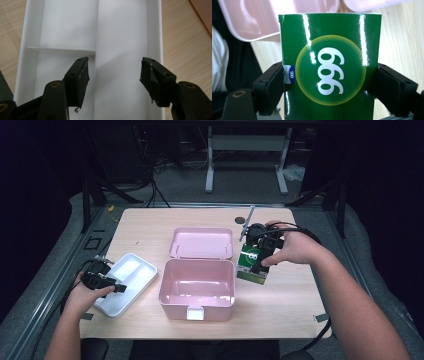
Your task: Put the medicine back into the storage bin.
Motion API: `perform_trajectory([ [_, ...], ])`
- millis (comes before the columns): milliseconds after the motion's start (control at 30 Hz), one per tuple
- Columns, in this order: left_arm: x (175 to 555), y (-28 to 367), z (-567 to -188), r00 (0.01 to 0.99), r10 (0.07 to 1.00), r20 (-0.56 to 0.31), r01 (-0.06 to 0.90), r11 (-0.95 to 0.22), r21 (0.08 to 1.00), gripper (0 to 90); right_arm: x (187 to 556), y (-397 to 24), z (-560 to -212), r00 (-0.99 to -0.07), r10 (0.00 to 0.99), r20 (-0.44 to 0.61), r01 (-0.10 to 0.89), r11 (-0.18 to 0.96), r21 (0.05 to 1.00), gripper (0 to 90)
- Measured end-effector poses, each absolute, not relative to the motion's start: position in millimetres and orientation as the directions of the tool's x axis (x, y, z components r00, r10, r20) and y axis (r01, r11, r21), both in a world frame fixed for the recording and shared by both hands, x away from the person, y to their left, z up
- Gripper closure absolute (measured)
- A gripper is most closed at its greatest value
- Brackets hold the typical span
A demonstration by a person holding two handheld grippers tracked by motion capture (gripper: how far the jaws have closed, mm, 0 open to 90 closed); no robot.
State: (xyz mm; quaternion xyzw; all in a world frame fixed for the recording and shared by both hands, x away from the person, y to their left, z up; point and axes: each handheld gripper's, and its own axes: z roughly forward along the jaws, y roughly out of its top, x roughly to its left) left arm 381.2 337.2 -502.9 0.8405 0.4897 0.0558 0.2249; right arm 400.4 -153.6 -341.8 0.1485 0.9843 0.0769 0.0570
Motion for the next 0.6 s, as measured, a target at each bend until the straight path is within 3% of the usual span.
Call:
perform_trajectory([
  [200,381,338,-502,0.517,0.847,-0.123,0.793,-0.419,0.443,39.8,390,-138,-334,-0.979,0.189,-0.069,0.178,0.973,0.146,16.2],
  [600,381,337,-503,0.521,0.845,-0.123,0.792,-0.425,0.438,39.7,385,-95,-336,-0.993,0.110,-0.052,0.100,0.981,0.165,16.2],
])
